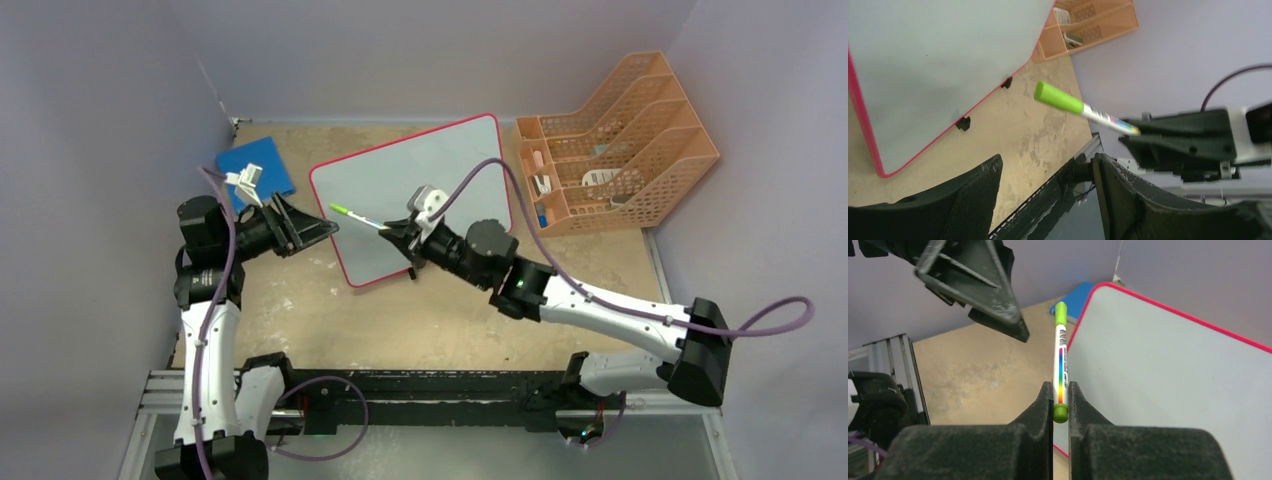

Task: Write a sentence on the whiteboard
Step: Open the whiteboard marker at the center of the board.

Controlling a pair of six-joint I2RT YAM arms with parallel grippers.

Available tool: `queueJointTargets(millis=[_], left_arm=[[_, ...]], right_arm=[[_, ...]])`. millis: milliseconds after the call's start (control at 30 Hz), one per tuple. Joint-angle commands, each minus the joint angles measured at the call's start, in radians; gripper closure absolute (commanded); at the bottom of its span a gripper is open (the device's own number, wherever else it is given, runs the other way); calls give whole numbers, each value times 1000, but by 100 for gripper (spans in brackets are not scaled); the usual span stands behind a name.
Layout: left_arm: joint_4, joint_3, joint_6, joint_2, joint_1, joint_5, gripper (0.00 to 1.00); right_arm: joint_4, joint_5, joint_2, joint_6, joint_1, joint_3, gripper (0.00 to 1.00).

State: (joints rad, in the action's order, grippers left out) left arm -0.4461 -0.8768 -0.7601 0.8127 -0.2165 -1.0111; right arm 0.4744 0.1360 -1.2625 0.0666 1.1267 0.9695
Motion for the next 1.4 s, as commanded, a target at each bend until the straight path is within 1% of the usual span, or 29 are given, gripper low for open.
queueJointTargets(millis=[0, 100, 167, 333, 367, 533, 600, 800, 900, 967, 1033, 1167, 1367], left_arm=[[290, 74, 43, -7, 13, -204, 35], [374, 96, 88, -6, 38, -245, 36], [400, 99, 148, 0, 84, -250, 36], [393, 73, 356, 16, 242, -153, 35], [390, 70, 400, 24, 259, -141, 35], [316, 15, 637, 75, 271, -138, 35], [308, 6, 710, 94, 297, -148, 36], [400, 53, 863, 117, 352, -273, 38], [358, 44, 983, 115, 364, -295, 42], [301, 34, 1083, 119, 371, -311, 46], [266, 32, 1148, 126, 379, -340, 50], [235, 31, 1191, 154, 394, -362, 57], [216, 21, 1215, 190, 425, -340, 63]], right_arm=[[-241, -253, 55, -95, -126, 77, 100], [-338, -369, 66, -97, -200, 93, 100], [-380, -427, 77, -93, -241, 98, 100], [-511, -517, 99, -48, -313, 140, 100], [-534, -529, 104, -38, -324, 152, 100], [-596, -610, 132, -15, -361, 164, 100], [-600, -636, 145, -7, -367, 153, 100], [-623, -674, 143, 15, -376, 165, 100], [-634, -691, 129, 27, -381, 181, 100], [-634, -710, 125, 32, -383, 187, 100], [-634, -730, 120, 36, -384, 194, 100], [-633, -753, 122, 46, -387, 203, 100], [-635, -771, 120, 52, -390, 211, 100]])
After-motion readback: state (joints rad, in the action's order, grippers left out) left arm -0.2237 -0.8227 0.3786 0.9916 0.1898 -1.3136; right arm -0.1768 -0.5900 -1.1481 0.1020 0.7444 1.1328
